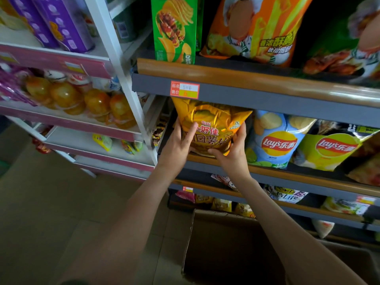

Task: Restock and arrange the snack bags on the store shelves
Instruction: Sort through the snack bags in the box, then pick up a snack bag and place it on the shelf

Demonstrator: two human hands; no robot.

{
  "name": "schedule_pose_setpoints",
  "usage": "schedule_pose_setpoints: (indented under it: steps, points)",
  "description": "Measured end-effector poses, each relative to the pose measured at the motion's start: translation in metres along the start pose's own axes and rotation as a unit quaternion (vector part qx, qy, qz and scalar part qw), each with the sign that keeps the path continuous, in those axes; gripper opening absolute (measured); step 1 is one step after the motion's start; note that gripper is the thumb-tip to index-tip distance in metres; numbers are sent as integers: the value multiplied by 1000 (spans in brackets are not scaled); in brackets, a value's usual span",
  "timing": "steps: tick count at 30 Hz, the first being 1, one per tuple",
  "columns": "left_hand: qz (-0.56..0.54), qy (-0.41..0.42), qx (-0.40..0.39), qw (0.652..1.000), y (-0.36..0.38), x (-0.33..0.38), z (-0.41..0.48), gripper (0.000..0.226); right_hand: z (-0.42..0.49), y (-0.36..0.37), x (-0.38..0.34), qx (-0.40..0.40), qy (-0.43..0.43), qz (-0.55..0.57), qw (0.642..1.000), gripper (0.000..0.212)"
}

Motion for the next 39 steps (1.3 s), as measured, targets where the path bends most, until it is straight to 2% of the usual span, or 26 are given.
schedule_pose_setpoints:
  steps: [4,6,8,11,15,17,20,23,25,28,31,35,39]
  points:
    - [-1,-6,18,1000,2,-8,-16,119,2,16,11,-38,43,11,998,103]
    - [-27,-29,14,999,4,-16,-23,107,6,27,9,-64,41,2,997,100]
    - [-67,-70,-22,995,5,-22,-24,91,10,34,9,-76,47,-12,996,97]
    - [-99,-93,-76,988,5,-22,-26,82,6,36,12,-71,64,-22,995,97]
    - [-110,-82,-155,978,6,-8,-27,96,-9,21,13,-50,66,-33,996,96]
    - [-103,-89,-169,976,5,-1,-26,101,-16,14,10,-53,63,-38,996,97]
    - [-93,-115,-111,983,-2,10,-28,96,-24,4,1,-71,51,-62,994,98]
    - [-79,-180,-42,980,-7,21,-40,93,-36,-8,-9,-88,38,-108,990,93]
    - [-61,-208,-25,976,-5,36,-49,93,-51,-20,-13,-104,29,-140,984,91]
    - [-60,-212,-51,974,8,76,-59,91,-80,-48,-6,-123,30,-193,973,84]
    - [-72,-177,-92,977,27,132,-59,79,-111,-90,12,-147,106,-228,957,83]
    - [-93,-103,-205,969,71,233,-53,60,-149,-181,32,-159,145,-298,930,78]
    - [-92,-17,-315,944,120,355,-52,51,-197,-302,55,-102,223,-317,916,70]
Point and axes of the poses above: each hand's wrist, its own z-axis towards the middle knuckle, its own y-axis out of the palm, x = y × z, the point moved 7 cm from there along z, towards the middle knuckle, and after that the axes turned 1 degree about z, right-handed, at the moved point
